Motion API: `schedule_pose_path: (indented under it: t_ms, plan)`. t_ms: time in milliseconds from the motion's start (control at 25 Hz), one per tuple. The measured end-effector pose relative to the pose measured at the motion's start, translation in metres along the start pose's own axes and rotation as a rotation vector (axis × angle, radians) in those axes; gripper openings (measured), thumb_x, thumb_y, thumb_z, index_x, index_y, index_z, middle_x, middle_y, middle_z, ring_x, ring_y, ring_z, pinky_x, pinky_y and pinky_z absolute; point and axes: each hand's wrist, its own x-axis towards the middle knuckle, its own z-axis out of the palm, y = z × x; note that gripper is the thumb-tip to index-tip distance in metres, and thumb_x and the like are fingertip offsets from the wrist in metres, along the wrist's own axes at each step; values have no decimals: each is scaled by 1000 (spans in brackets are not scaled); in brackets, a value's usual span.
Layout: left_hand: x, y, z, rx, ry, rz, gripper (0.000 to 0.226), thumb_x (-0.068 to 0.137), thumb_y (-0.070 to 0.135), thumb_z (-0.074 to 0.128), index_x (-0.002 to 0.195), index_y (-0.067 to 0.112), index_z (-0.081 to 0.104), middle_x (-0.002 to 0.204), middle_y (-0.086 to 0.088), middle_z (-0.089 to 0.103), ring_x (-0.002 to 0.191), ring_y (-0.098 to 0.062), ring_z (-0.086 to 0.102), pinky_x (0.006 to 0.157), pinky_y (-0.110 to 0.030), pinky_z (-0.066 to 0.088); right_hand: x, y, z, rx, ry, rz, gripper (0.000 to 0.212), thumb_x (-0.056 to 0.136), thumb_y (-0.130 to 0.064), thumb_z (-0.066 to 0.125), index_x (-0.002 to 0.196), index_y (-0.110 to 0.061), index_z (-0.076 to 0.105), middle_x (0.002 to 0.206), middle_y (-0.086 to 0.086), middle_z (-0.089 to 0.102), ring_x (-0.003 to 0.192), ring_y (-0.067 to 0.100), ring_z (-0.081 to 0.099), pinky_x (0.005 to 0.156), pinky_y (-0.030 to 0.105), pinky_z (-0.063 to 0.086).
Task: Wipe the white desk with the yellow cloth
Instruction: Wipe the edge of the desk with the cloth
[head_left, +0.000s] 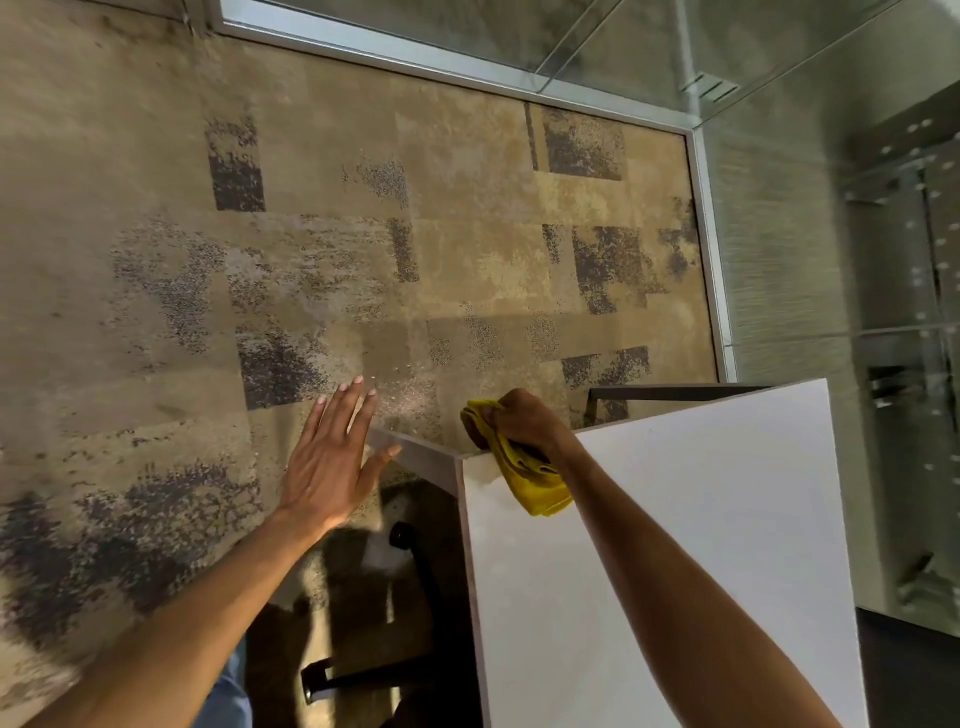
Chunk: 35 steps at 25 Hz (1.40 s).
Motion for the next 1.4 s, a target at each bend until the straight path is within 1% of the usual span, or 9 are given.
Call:
schedule_pose_path:
  t_ms: [160, 440, 560, 800, 1000, 1120, 1240, 1280, 1400]
  plan:
    - [-6, -9, -3, -6, -1, -24, 81, 102, 66, 18, 160, 10, 19, 170, -14, 11, 157, -26, 8, 128, -48, 7, -3, -19, 19, -1, -15, -24, 28, 97, -28, 52, 90, -2, 61, 89, 13, 61, 75, 23, 57, 56, 26, 40]
    - [-19, -28, -8, -6, 17, -59, 78, 104, 63, 19, 160, 9, 19, 170, -12, 10, 158, -24, 5, 128, -45, 3, -17, -43, 41, 3, 32, -49, 38, 98, -29, 50, 104, 7, 62, 107, 24, 65, 96, 36, 63, 69, 32, 42]
    - [-24, -40, -13, -18, 31, -84, 76, 104, 62, 20, 160, 9, 20, 170, -12, 12, 158, -24, 5, 128, -45, 2, -22, -47, 47, 28, 47, -69, 41, 98, -30, 51, 100, 8, 63, 98, 22, 65, 90, 34, 62, 68, 34, 41]
    - [-33, -56, -30, -16, 42, -93, 83, 102, 66, 13, 159, 7, 25, 170, -14, 13, 157, -26, 9, 127, -50, 8, -35, -55, 47, -42, 26, -144, 42, 98, -33, 51, 100, 6, 65, 102, 22, 69, 93, 36, 66, 79, 43, 52]
    - [-42, -63, -39, -7, 53, -95, 84, 102, 67, 12, 159, 7, 26, 169, -13, 14, 157, -26, 12, 128, -47, 7, -52, -71, 51, -197, -78, -207, 43, 98, -33, 51, 104, 7, 64, 106, 24, 68, 97, 37, 65, 77, 42, 49]
    - [-45, -65, -42, -6, 55, -93, 83, 102, 66, 16, 158, 7, 28, 169, -13, 16, 157, -26, 12, 128, -47, 6, -77, -71, 76, -448, -58, -372, 33, 98, -26, 50, 105, 2, 65, 104, 20, 70, 97, 35, 67, 75, 38, 50]
    - [-50, -65, -44, -4, 63, -92, 81, 102, 64, 16, 157, 7, 30, 169, -14, 19, 156, -26, 16, 127, -47, 8, -121, -67, 113, -692, 201, -661, 14, 80, -9, 62, 91, -10, 70, 85, 10, 73, 78, 25, 71, 69, 33, 56]
    - [-51, -66, -44, -2, 63, -97, 81, 102, 64, 15, 158, 7, 30, 169, -14, 19, 156, -26, 16, 128, -46, 7, -126, -67, 124, -754, 274, -746, 15, 77, -8, 64, 89, -11, 72, 84, 9, 74, 77, 22, 72, 76, 31, 56]
    - [-57, -71, -43, -5, 74, -127, 80, 103, 63, 15, 159, 8, 27, 169, -13, 17, 157, -25, 13, 128, -39, -2, -113, -62, 137, -899, 265, -786, 21, 84, -2, 58, 103, -2, 68, 110, 21, 70, 104, 28, 67, 108, 38, 42]
